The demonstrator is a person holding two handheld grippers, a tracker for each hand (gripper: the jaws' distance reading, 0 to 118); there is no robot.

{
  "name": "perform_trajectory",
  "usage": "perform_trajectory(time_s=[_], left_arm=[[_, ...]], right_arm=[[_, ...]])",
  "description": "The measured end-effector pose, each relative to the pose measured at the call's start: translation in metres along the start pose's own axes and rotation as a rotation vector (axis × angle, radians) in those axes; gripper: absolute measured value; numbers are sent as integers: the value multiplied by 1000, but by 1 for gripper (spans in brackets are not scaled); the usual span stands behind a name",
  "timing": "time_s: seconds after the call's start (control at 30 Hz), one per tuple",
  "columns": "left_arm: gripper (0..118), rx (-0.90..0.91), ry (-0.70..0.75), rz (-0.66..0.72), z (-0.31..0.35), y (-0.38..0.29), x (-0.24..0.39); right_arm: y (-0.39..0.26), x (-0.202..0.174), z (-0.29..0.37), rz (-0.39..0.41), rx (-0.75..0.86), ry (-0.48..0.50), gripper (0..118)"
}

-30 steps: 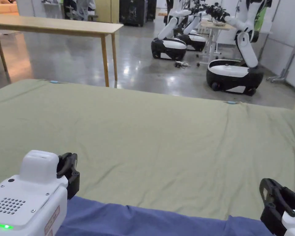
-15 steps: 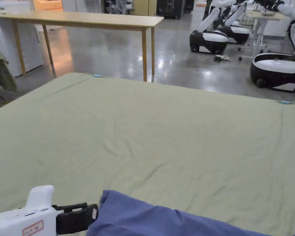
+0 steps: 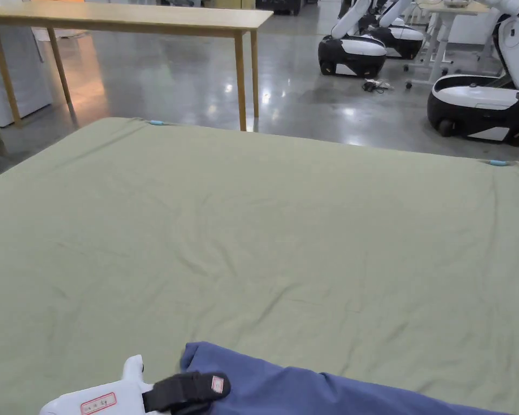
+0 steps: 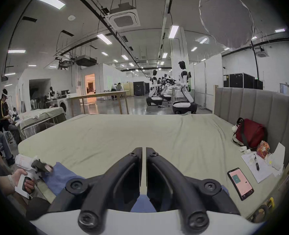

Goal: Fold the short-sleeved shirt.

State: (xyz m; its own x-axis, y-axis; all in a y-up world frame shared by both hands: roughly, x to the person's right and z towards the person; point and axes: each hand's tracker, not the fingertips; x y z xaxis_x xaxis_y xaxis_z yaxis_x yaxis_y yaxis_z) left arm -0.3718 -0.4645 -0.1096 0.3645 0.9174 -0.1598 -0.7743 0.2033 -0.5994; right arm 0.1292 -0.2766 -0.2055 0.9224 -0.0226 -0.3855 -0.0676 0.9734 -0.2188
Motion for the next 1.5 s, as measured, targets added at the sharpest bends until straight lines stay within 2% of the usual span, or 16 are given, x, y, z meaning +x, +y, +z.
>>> perform_trajectory(time_s=[0.03,0.07,0.1,0.13,0.5,0.6,0.73,0.8,1.0,1.13,1.3,1.33,1.37,1.43,1.47,1.5], left_arm=[[7,-12,103,-12,-6,-2,-4],[7,-19,87,-12,-5,-5,-13],[6,16,-23,29,2,-4,-10],[6,24,-3,62,1,-1,-10],[5,219,260,-62,67,38,-7],[5,227,374,-197,71,23,50],[5,210,579,-587,48,6,114],[5,205,662,-784,17,-18,152],[5,13,792,-1188,-106,-112,205],[5,-166,838,-1302,-183,-171,194],[6,-155,988,-1293,-222,-190,171],[8,-147,973,-1291,-216,-188,174],[28,-126,915,-1269,-209,-185,179],[101,-102,797,-1205,-192,-176,189],[109,-72,672,-1179,-176,-169,198],[108,-63,607,-1102,-165,-160,204]], right_arm=[[1,-1,0,-1,2,0,11],[1,-1,0,-1,3,1,11],[1,-2,-1,0,5,0,11],[2,-3,-1,1,5,-1,11],[3,-6,1,-5,0,9,11],[4,-5,3,-8,5,19,11],[7,-3,9,-10,17,29,11],[8,-1,14,4,28,32,11],[5,13,28,38,52,13,11],[-2,31,32,4,34,18,11],[-6,49,37,-25,19,29,11],[-6,51,37,-27,19,31,11],[-5,53,38,-29,20,33,11],[-5,55,38,-35,22,36,11],[-5,55,37,-43,22,39,11],[-6,55,37,-51,23,44,11]])
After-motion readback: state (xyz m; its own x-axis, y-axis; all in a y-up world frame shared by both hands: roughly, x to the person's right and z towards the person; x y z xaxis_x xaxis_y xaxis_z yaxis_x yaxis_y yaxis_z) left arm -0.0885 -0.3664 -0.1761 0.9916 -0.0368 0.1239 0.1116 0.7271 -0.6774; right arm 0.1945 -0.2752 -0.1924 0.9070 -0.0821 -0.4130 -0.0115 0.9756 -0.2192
